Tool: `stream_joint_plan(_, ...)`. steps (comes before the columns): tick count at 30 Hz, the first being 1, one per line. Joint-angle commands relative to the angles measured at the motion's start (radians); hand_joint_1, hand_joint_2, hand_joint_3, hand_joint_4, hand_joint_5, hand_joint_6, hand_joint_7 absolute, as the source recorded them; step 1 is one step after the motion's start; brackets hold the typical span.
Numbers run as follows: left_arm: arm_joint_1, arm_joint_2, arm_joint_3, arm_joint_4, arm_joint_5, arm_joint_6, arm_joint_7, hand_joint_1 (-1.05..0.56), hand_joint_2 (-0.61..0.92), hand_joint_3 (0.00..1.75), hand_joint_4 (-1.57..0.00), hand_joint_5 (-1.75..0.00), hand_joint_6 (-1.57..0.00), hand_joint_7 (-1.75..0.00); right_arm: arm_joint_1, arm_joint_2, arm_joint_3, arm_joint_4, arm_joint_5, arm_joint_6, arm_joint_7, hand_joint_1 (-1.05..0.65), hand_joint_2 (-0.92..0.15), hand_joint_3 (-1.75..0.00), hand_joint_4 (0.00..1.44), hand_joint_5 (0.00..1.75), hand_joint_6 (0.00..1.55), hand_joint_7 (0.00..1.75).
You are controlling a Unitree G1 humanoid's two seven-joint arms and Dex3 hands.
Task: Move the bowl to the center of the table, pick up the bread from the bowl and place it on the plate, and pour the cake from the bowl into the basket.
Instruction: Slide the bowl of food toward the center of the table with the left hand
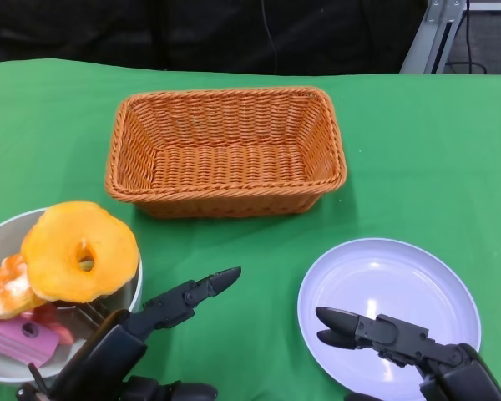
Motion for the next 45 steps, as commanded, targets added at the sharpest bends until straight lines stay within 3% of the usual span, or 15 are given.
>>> stream_joint_plan(1, -0.014, 0.024, 0.001, 0.019, 0.02, -0.03, 0.028, -0.91, 0.92, 0.43, -0.25, 0.0, -0.26, 0.0, -0.005, -0.007, -0.012, 0.007, -0.019, -0.027, -0.02, -0.84, -0.92, -0.32, 0.44, 0.44, 0.61, 0.01)
stream_joint_plan(10, -0.046, 0.035, 0.002, 0.077, 0.104, -0.118, 0.108, -0.85, 0.92, 0.4, -0.26, 0.0, -0.26, 0.0, -0.019, -0.01, -0.031, 0.032, -0.088, -0.073, -0.075, -0.83, -0.92, -0.31, 0.4, 0.4, 0.6, 0.01)
stream_joint_plan(22, -0.055, 0.052, -0.007, 0.088, 0.144, -0.13, 0.168, -0.84, 0.92, 0.35, -0.25, 0.0, -0.24, 0.0, -0.015, -0.014, -0.028, 0.034, -0.1, -0.067, -0.095, -0.81, -0.92, -0.29, 0.36, 0.36, 0.54, 0.0)
stream_joint_plan(30, -0.057, 0.042, -0.027, 0.104, 0.073, -0.144, 0.16, -0.84, 0.92, 0.34, -0.25, 0.0, -0.24, 0.0, -0.015, -0.014, -0.021, 0.036, -0.072, -0.068, -0.083, -0.79, -0.92, -0.28, 0.36, 0.35, 0.53, 0.0)
stream_joint_plan(32, -0.055, 0.001, -0.035, 0.128, -0.019, -0.168, 0.164, -0.42, 0.92, 0.21, -0.66, -0.18, -0.6, -0.12, -0.035, 0.011, -0.014, 0.09, -0.017, -0.13, -0.086, -0.32, -0.92, -0.16, 0.59, 0.45, 0.74, 0.09)
stream_joint_plan(33, -0.052, -0.014, -0.035, 0.131, -0.047, -0.167, 0.168, -0.29, 0.92, 0.22, -0.8, -0.39, -0.81, -0.2, -0.048, 0.025, -0.015, 0.121, -0.011, -0.163, -0.098, -0.2, -0.91, -0.17, 0.7, 0.6, 0.87, 0.2)
stream_joint_plan(34, -0.05, -0.022, -0.032, 0.13, -0.056, -0.164, 0.172, -0.17, 0.92, 0.26, -0.84, -0.67, -0.94, -0.31, -0.057, 0.036, -0.019, 0.143, -0.014, -0.187, -0.109, -0.14, -0.86, -0.29, 0.76, 0.79, 0.93, 0.39)
stream_joint_plan(35, -0.047, -0.026, -0.03, 0.126, -0.065, -0.157, 0.17, -0.09, 0.92, 0.3, -0.84, -0.94, -1.0, -0.48, -0.063, 0.043, -0.023, 0.159, -0.025, -0.203, -0.121, -0.1, -0.71, -0.61, 0.8, 0.95, 0.9, 0.67)
stream_joint_plan(36, -0.045, -0.028, -0.029, 0.122, -0.072, -0.152, 0.165, -0.04, 0.89, 0.39, -0.83, -1.09, -0.99, -0.65, -0.067, 0.047, -0.026, 0.168, -0.031, -0.212, -0.127, -0.08, -0.59, -0.87, 0.83, 1.06, 0.88, 0.87)
stream_joint_plan(38, -0.046, -0.03, -0.031, 0.122, -0.089, -0.146, 0.153, 0.01, 0.74, 0.71, -0.79, -1.28, -0.88, -0.97, -0.069, 0.052, -0.03, 0.174, -0.037, -0.218, -0.133, -0.06, -0.44, -1.21, 0.85, 1.22, 0.82, 1.14)
stream_joint_plan(40, -0.051, -0.03, -0.032, 0.131, -0.097, -0.152, 0.148, 0.02, 0.62, 0.91, -0.76, -1.36, -0.83, -1.08, -0.068, 0.056, -0.031, 0.171, -0.043, -0.211, -0.137, -0.06, -0.39, -1.29, 0.84, 1.29, 0.78, 1.24)
stream_joint_plan(45, -0.056, -0.031, -0.03, 0.143, -0.103, -0.161, 0.141, 0.01, 0.57, 0.99, -0.75, -1.39, -0.81, -1.11, -0.068, 0.061, -0.032, 0.174, -0.05, -0.215, -0.143, -0.08, -0.38, -1.31, 0.85, 1.32, 0.78, 1.25)
